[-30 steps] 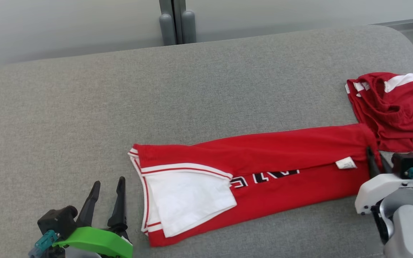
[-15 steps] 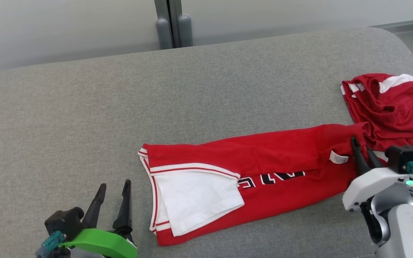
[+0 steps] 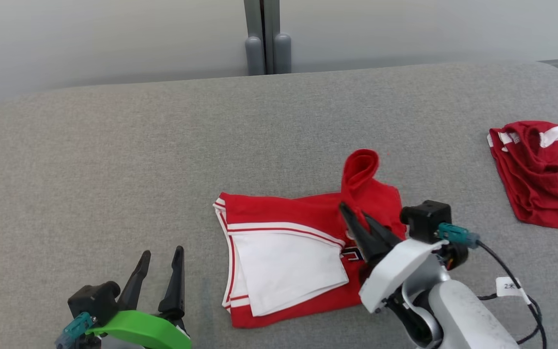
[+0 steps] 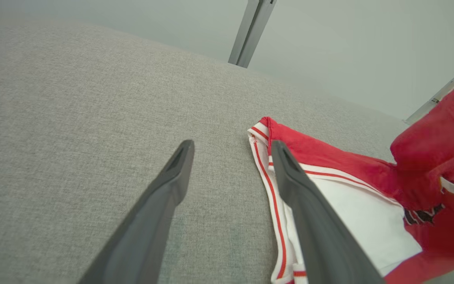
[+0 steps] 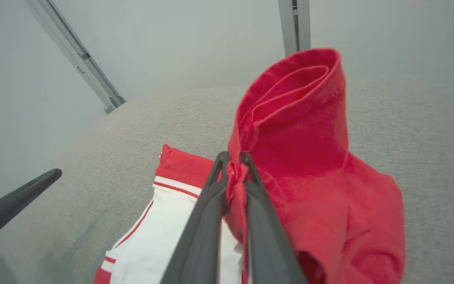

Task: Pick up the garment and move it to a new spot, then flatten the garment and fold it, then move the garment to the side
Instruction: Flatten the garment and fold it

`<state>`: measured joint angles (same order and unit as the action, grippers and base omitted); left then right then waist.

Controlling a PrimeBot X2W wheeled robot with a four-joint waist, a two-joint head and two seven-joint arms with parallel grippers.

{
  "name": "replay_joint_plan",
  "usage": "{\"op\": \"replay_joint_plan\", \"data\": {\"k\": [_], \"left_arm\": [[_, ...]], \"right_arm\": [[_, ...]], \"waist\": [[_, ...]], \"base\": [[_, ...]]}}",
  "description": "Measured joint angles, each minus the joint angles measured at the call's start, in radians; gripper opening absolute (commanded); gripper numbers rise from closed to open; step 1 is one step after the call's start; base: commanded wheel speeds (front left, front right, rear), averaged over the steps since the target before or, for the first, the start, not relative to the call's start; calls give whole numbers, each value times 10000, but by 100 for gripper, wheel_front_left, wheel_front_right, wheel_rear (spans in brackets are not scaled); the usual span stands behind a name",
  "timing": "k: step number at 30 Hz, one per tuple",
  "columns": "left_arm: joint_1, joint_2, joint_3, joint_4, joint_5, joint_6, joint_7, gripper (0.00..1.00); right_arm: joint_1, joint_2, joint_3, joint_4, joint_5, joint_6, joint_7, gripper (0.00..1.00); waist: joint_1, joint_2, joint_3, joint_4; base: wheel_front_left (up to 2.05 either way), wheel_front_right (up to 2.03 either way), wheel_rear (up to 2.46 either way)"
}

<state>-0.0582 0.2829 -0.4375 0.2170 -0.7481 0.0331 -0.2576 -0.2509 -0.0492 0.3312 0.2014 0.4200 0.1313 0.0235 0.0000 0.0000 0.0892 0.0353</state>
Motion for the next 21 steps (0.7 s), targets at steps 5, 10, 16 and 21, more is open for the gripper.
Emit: {"op": "replay_joint_plan", "data": {"k": [5,10,16,21], "left_arm": [[-78,-12,-90,23,2,-65,15,100],[-157,-40,-180,92,12,-82,56,100],[-253,-132,-282,171,23,-140,56,100],[-378,-205,-387,259,29,-167,56,100]], "right_arm": [[-652,-6,1294,755,780,0,-284,0],[-1242,6,2462,1542,1935,0,-587,0],[-1951,2,3448,2685,2964,-2,-959,0],[-2589,0,4226,3616,3632,-2,-1325,0]], "waist": [[0,0,-44,351],[0,0,-37,727],[0,0,-3,1047],[0,0,59,1227]], "base": [[0,0,0],[0,0,0],[0,0,0],[0,0,0]]}}
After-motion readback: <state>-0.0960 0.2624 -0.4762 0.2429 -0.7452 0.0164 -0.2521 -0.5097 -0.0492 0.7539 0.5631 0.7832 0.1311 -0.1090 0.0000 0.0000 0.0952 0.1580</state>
